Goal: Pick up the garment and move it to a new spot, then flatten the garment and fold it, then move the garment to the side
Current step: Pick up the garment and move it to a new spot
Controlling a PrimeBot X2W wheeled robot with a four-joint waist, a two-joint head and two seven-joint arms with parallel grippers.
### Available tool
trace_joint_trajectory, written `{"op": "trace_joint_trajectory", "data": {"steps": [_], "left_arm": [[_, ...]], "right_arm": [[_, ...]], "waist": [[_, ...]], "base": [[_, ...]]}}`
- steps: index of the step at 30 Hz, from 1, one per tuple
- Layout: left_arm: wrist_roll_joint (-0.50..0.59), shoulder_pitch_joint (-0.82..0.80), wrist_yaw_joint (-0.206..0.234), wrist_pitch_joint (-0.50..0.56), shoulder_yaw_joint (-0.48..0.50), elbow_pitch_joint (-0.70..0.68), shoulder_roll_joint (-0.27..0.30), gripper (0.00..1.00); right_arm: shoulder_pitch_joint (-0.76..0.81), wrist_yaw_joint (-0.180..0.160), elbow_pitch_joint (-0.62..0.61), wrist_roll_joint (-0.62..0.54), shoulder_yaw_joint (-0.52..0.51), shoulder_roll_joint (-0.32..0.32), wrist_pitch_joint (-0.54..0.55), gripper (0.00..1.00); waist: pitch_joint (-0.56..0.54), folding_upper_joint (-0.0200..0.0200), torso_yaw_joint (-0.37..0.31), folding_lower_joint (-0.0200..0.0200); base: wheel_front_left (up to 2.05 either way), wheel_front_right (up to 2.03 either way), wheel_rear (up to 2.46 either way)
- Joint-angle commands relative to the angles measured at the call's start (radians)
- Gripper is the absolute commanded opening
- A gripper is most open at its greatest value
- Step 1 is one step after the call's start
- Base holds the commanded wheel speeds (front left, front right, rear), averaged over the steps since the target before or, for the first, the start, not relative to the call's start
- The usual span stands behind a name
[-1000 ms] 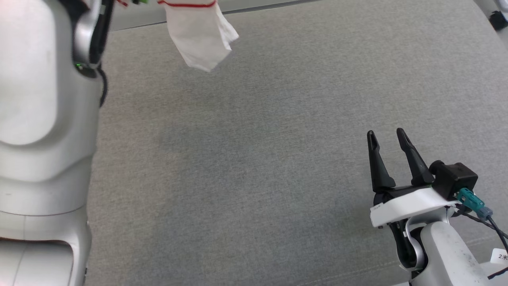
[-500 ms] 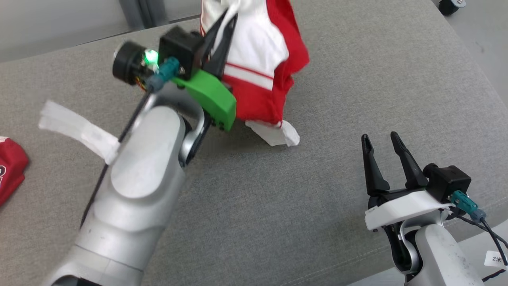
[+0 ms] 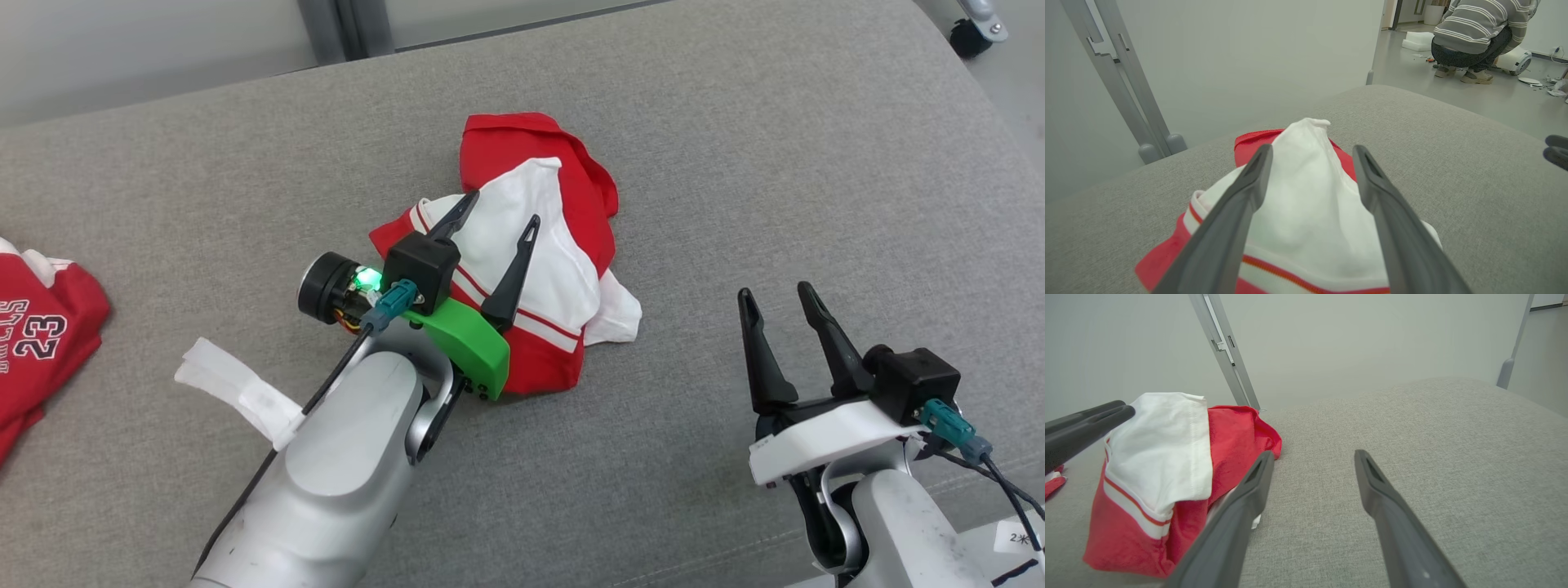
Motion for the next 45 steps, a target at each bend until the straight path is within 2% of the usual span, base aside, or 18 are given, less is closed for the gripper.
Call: {"op": "trace_joint_trajectory", "data": {"steps": [1,8,9,11,16,20,29,45], "left_arm": [[0.013,-0.011,0.013,-0.010,0.004,-0.012,0.002,1.00],[0.041,0.051,0.055,-0.016,0.087,-0.139,0.040,1.00],[0.074,0.131,0.075,-0.015,0.157,-0.234,0.086,1.00],[0.082,0.178,0.083,-0.015,0.194,-0.277,0.109,1.00],[0.105,0.292,0.100,-0.015,0.288,-0.356,0.156,1.00],[0.115,0.382,0.106,-0.015,0.362,-0.408,0.172,1.00],[0.139,0.549,0.086,-0.015,0.494,-0.459,0.125,1.00],[0.202,0.657,0.032,-0.015,0.604,-0.456,0.043,1.00]], "right_arm": [[0.016,0.000,-0.002,-0.007,0.001,-0.004,-0.003,1.00],[0.035,0.000,-0.019,-0.016,0.001,-0.019,-0.003,1.00],[0.047,0.000,-0.027,-0.021,-0.006,-0.024,-0.003,1.00],[0.059,0.000,-0.027,-0.025,-0.009,-0.025,-0.003,1.00],[0.073,0.000,-0.030,-0.029,-0.008,-0.026,-0.003,1.00],[0.079,0.000,-0.031,-0.029,-0.007,-0.033,-0.003,1.00],[0.098,0.000,-0.028,-0.029,0.001,-0.052,-0.003,1.00],[0.136,0.000,-0.030,-0.030,0.000,-0.063,-0.003,1.00]], "waist": [[-0.025,-0.0001,0.025,0.0000],[-0.062,-0.0001,0.081,0.0000],[-0.080,-0.0001,0.116,0.0000],[-0.090,-0.0001,0.135,0.0000],[-0.107,-0.0001,0.169,0.0000],[-0.118,-0.0001,0.191,0.0000],[-0.144,-0.0001,0.224,0.0000],[-0.165,-0.0001,0.214,0.0000]], "base": [[0.00,0.00,0.00],[0.00,0.00,0.00],[0.00,0.00,0.00],[0.00,0.00,0.00],[0.00,0.00,0.00],[0.00,0.00,0.00],[0.00,0.00,0.00],[0.00,0.00,0.00]]}}
